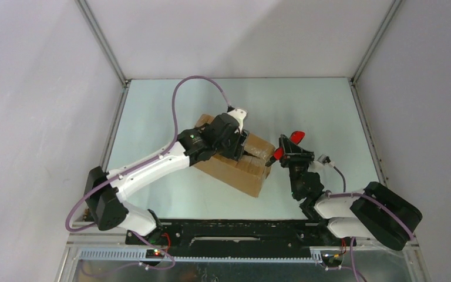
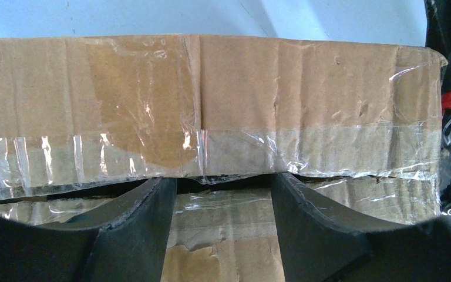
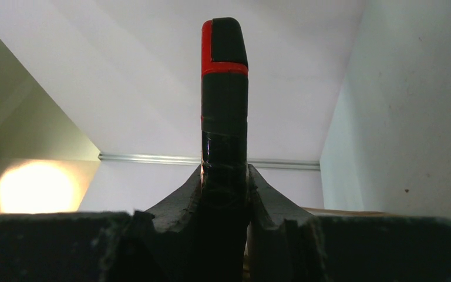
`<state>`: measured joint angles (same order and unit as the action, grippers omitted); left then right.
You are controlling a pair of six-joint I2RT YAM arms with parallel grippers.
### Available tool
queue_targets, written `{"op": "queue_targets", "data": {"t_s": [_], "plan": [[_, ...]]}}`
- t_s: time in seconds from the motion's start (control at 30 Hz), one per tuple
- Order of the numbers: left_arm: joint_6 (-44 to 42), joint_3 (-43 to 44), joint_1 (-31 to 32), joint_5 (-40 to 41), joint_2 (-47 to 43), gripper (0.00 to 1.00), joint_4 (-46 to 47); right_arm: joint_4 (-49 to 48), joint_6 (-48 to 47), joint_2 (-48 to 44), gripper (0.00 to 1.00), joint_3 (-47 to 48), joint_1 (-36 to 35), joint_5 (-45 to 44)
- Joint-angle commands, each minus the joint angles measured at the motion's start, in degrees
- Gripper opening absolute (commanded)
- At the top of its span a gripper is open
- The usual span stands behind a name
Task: Unpack the express box
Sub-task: Cut the express box at the center of the board.
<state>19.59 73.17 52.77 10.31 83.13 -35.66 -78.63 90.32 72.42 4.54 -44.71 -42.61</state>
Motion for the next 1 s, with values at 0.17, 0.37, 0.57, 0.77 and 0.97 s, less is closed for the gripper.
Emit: {"op": "queue_targets", "data": {"t_s": [0.17,0.37,0.57,0.77,0.97], "plan": [[1.57,-5.74,1.81,-4.55,1.56,0.63,-8.55,6.39,1.37,-5.75,0.00,3.34,5.45,-0.98],[0.75,-1.68,1.81,-4.25,0.91,0.66,-9.84,9.02,-1.51,-10.25,0.00,2.08,6.91,2.97],[-1.27,8.97,1.81,-5.64,0.29,0.82,-13.56,32.45,-1.94,-33.99,0.00,-2.44,9.66,8.38],[-5.04,18.68,1.81,-12.52,-0.84,0.96,-18.29,47.84,-5.98,-48.72,0.00,0.76,10.63,16.04],[-4.20,19.35,1.81,-28.39,-5.07,1.00,-13.95,48.89,-10.30,-47.68,0.00,7.02,10.56,22.88]]}}
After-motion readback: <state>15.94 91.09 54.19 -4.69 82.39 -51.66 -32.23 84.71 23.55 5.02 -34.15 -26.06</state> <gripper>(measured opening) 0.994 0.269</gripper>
